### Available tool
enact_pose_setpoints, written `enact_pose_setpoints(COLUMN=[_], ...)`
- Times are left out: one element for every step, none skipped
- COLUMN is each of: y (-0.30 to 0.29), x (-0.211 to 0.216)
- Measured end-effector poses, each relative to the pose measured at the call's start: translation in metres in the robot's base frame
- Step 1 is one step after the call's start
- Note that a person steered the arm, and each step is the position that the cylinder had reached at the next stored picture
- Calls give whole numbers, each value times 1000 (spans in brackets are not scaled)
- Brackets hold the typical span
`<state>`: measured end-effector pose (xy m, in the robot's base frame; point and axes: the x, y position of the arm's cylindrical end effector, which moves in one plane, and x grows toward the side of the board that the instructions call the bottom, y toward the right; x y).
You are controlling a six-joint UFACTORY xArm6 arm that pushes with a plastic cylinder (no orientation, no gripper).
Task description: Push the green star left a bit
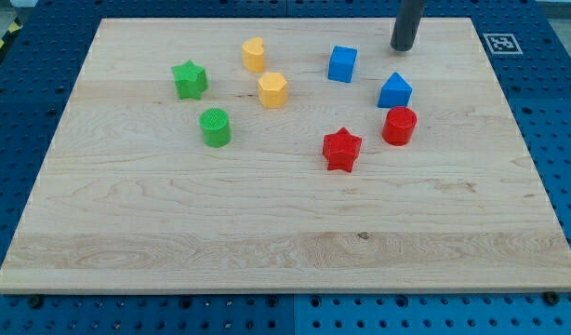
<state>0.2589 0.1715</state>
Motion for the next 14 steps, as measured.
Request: enact_pose_setpoints(y=[0,0,0,-3,-44,-105,-162,-211,-219,-219,-232,-270,-279,-265], x=[0,-1,-1,-3,-15,-15,-15,-15,-15,-15,-15,-14,-8,11])
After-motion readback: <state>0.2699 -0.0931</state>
